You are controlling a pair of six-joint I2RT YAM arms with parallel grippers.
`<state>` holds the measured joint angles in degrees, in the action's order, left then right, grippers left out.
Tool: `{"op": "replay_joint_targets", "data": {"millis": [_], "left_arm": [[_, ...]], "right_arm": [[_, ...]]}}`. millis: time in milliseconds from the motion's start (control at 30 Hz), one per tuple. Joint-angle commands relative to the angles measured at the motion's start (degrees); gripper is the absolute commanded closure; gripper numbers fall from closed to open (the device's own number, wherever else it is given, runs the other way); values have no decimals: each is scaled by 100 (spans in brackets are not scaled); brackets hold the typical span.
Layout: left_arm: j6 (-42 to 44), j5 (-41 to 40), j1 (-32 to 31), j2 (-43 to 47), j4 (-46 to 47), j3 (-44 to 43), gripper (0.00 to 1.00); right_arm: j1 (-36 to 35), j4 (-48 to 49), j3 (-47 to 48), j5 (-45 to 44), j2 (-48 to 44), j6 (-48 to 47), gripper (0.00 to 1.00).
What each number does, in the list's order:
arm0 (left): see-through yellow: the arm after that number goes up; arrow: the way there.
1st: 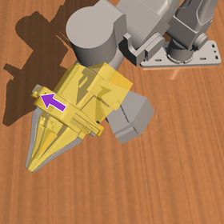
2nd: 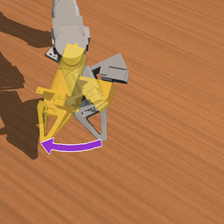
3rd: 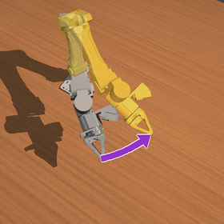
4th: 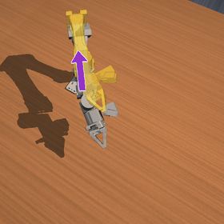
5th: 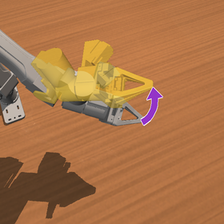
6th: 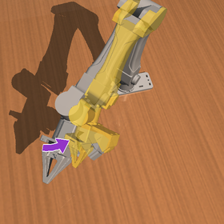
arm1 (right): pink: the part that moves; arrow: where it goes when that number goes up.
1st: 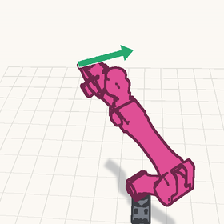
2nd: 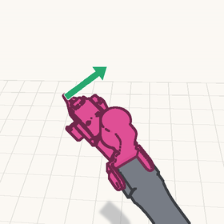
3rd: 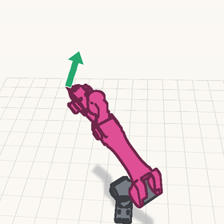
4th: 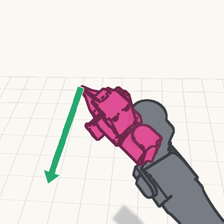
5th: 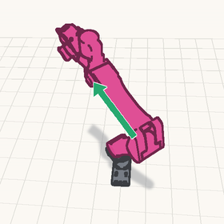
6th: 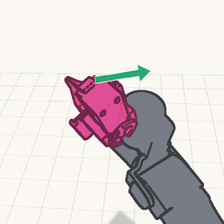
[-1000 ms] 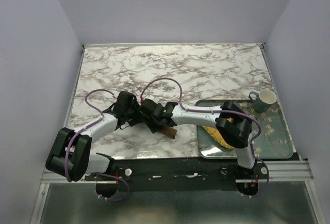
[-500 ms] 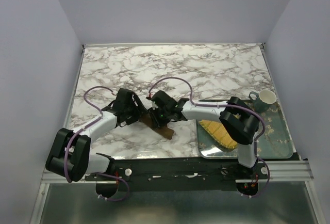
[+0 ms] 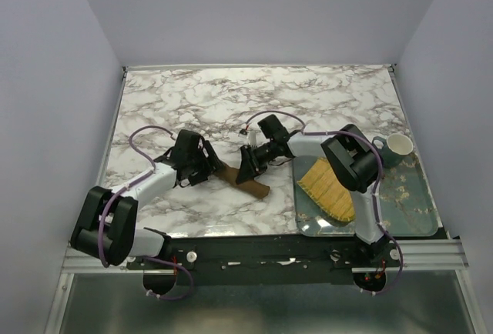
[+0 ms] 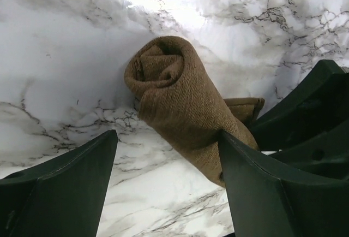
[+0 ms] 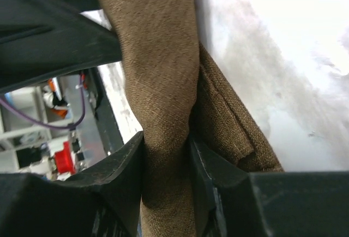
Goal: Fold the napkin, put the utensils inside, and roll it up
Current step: Roll the napkin with the utensil
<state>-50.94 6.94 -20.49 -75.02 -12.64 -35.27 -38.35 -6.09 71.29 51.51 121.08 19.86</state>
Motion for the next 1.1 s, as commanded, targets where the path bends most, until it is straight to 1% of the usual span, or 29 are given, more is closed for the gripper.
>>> {"op": "replay_joint_targets", "data": {"millis": [0, 67, 133, 233, 267, 300, 367, 400, 467, 500, 533, 567, 600, 633, 667, 700, 733, 800, 867, 933, 1067], "left_arm": [[23, 158, -34, -390, 385, -279, 17], [5, 150, -25, -539, 456, -288, 19], [-21, 150, -34, -583, 517, -183, 23], [-74, 106, -34, -549, 623, -16, 29], [-100, 97, -34, -522, 658, 2, 31], [-109, 97, -34, -496, 649, 20, 34], [-118, 106, -25, -426, 649, 46, 34], [-127, 106, -34, -408, 658, 55, 34], [-144, 123, -34, -355, 640, 64, 34], [-145, 132, -34, -338, 623, 64, 34], [-145, 132, -34, -337, 614, 64, 34], [-153, 150, -25, -311, 623, 72, 34], [-153, 150, -34, -320, 614, 64, 34], [-153, 167, -34, -320, 614, 46, 34], [-153, 167, -34, -329, 614, 46, 34], [-153, 167, -34, -337, 605, 46, 34], [-153, 159, -34, -329, 605, 46, 34], [-162, 167, -34, -320, 614, 46, 34], [-162, 150, -34, -302, 588, 55, 35], [-171, 132, -34, -285, 588, 55, 34], [-215, 106, -34, -223, 579, 90, 34]], "right_arm": [[-24, -384, -27, 360, 399, -272, 55], [-32, -437, -27, 343, 364, -289, 54], [-24, -621, 52, 107, 259, -429, 52], [-24, -1077, 183, -315, 66, -579, 48], [-32, -1375, 227, -517, -83, -597, 46], [-41, -1543, 289, -989, -189, -623, 45], [-94, -2016, 438, -1605, -521, -694, 38], [-111, -2141, 465, -2218, -645, -694, 37], [-269, -2527, 596, -2827, -874, -694, 30], [-348, -2642, 649, -3465, -1058, -676, 29], [-549, -2713, 684, -3768, -1147, -641, 26], [-655, -2827, 711, -4023, -1217, -624, 25], [-770, -2880, 763, -4539, -1305, -580, 23], [-988, -2915, 781, -4788, -1341, -545, 22], [-1095, -2942, 799, -5008, -1367, -518, 22], [-1209, -2959, 843, -5532, -1376, -492, 21], [-1410, -2986, 887, -5737, -1368, -483, 19], [-1587, -3117, 1001, -6220, -1280, -474, 19], [-1825, -3179, 1141, -6424, -1131, -465, 18], [-2018, -3206, 1264, -6688, -1008, -448, 15], [-2238, -3189, 1396, -7075, -657, -325, 15]]}}
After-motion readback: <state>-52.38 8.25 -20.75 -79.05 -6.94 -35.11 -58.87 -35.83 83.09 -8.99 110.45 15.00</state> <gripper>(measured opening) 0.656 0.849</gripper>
